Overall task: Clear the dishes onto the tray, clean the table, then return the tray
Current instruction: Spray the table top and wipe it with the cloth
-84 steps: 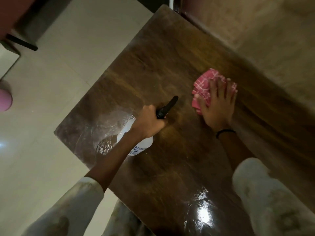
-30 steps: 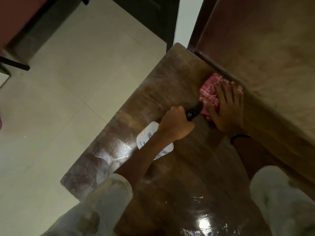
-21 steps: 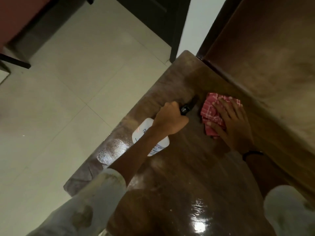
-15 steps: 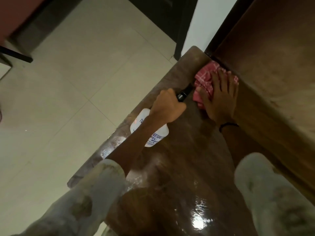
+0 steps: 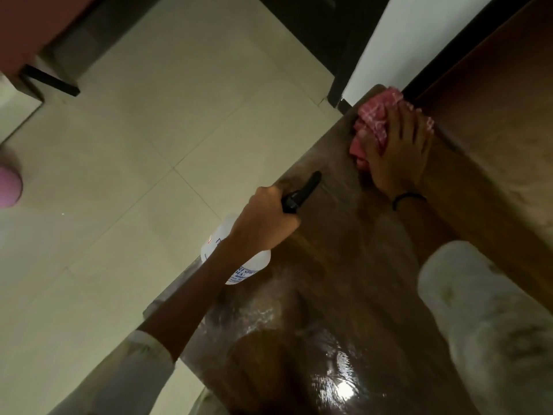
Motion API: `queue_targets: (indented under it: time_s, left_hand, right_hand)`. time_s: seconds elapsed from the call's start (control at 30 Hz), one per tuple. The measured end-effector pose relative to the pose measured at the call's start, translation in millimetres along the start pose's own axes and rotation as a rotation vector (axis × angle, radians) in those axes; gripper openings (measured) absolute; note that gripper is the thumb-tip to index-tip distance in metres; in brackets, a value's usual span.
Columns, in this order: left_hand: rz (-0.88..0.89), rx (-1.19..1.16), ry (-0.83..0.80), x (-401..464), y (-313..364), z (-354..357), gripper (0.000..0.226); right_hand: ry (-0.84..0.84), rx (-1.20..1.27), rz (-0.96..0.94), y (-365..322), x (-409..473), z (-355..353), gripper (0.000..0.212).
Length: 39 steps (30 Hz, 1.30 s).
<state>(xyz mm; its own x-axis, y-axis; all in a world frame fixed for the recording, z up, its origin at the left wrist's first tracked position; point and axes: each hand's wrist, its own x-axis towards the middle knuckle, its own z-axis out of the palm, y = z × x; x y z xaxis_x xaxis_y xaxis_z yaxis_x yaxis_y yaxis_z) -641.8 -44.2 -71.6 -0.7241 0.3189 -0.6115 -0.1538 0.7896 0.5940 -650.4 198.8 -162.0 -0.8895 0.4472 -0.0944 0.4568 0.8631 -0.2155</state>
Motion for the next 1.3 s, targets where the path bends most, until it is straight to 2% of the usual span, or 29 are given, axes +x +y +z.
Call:
queue_targets:
  time_s: [0.07, 0.2, 0.27, 0.37, 0.4, 0.57, 0.63, 0.67, 0.8, 0.87, 0.9, 0.97, 1.03, 1.13, 1.2, 1.3]
  left_hand:
    - [0.003, -0.025, 0.009, -4, -5, -2, 0.024]
    - [-0.018, -0.043, 0.015, -15, -10, -5, 0.042]
    - [-0.025, -0.032, -0.004, -23, -16, -6, 0.043]
    - [-0.028, -0.009, -0.019, -34, -27, -3, 0.041]
    - [-0.025, -0.015, -0.017, -37, -31, -2, 0.04]
    - [-0.031, -0.02, 0.057, -47, -46, 5, 0.019]
    - [-0.036, -0.001, 0.068, -51, -48, 9, 0.014]
    - [-0.042, 0.006, 0.067, -53, -49, 11, 0.011]
    - [-0.039, -0.002, 0.016, -61, -57, 14, 0.004]
    - [-0.039, -0.019, -0.021, -66, -60, 15, 0.006]
    - [-0.048, -0.026, -0.024, -69, -61, 16, 0.007]
    - [-0.063, -0.053, -0.002, -76, -63, 18, 0.023]
    - [-0.056, -0.071, 0.003, -82, -69, 20, 0.025]
    - [-0.053, -0.07, -0.024, -91, -77, 23, 0.024]
    - [-0.031, -0.086, -0.023, -97, -81, 22, 0.011]
    - [-0.004, -0.097, 0.016, -104, -90, 19, 0.02]
  right_hand:
    - [-0.003, 0.022, 0.062, -25, 9, 7, 0.081]
    - [-0.09, -0.051, -0.3, -8, 11, 5, 0.08]
    - [-0.068, -0.045, -0.243, -3, 12, 1, 0.081]
    - [-0.026, -0.024, -0.004, -32, -2, 5, 0.078]
    - [-0.037, -0.045, -0.017, -43, -11, 7, 0.078]
    - [-0.161, -0.109, -0.528, -51, -65, 14, 0.071]
    - [-0.197, -0.104, -0.581, -33, -71, 8, 0.074]
    - [-0.181, -0.087, -0.527, -22, -73, 5, 0.075]
    - [-0.052, -0.004, -0.02, 34, -103, -5, 0.076]
    - [-0.009, 0.005, 0.07, 52, -140, -12, 0.074]
    - [-0.018, 0.012, 0.082, 56, -161, -16, 0.072]
    - [-0.073, 0.015, 0.058, 51, -197, -16, 0.072]
    - [-0.106, -0.005, 0.01, 32, -216, -9, 0.072]
    - [-0.102, -0.019, 0.014, -8, -196, 4, 0.075]
    - [-0.09, 0.013, 0.033, -39, -168, 14, 0.075]
    - [-0.041, 0.031, -0.075, -93, -141, 24, 0.07]
